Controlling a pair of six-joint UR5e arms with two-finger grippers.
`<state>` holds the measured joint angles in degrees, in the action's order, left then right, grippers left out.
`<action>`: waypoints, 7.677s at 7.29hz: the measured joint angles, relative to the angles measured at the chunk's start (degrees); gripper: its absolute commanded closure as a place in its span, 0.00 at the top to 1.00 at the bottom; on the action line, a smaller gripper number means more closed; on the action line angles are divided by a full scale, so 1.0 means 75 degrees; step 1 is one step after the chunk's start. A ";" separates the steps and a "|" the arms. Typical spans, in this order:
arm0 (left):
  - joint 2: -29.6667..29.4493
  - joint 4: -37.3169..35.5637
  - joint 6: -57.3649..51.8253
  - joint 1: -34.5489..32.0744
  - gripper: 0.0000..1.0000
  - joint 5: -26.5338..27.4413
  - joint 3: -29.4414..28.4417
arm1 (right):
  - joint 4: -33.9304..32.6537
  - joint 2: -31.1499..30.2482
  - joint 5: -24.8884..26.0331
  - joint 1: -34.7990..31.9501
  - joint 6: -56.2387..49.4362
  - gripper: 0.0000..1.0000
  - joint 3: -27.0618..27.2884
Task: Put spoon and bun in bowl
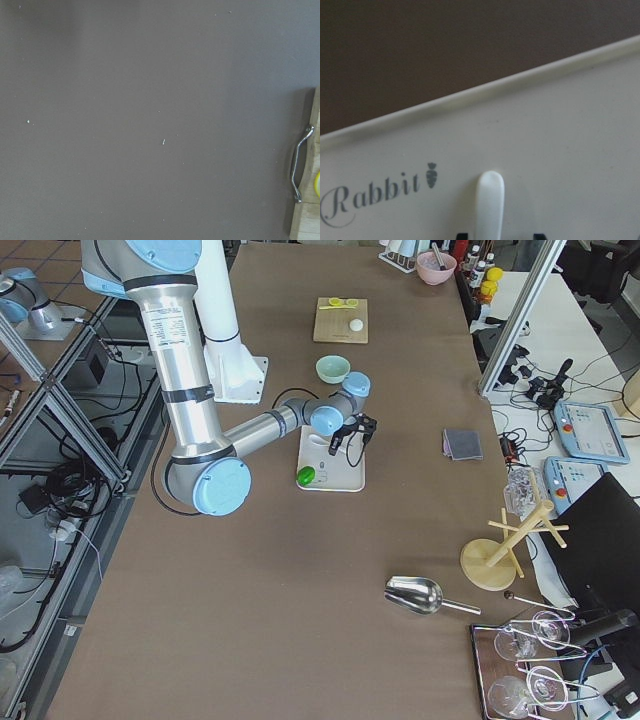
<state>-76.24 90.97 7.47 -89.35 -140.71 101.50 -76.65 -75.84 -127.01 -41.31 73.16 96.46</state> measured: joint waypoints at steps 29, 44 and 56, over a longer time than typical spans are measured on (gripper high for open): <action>-0.4496 0.0286 0.6431 0.5879 0.41 0.1881 -0.0825 | -0.0679 0.2594 0.2689 0.1270 0.6311 1.00 0.0668; -0.7398 -0.0054 1.1623 0.7952 0.98 0.2493 -0.0807 | -0.0667 0.0474 0.0646 -0.0558 0.3230 1.00 0.1993; -0.4315 -0.2748 0.0599 0.3262 0.98 0.1969 0.0122 | -0.0694 -0.1542 -0.1078 -0.3372 -0.2820 1.00 0.1109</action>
<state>-108.60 70.36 11.97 -64.88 -125.94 102.42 -81.85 -87.40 -135.09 -66.60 52.01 104.78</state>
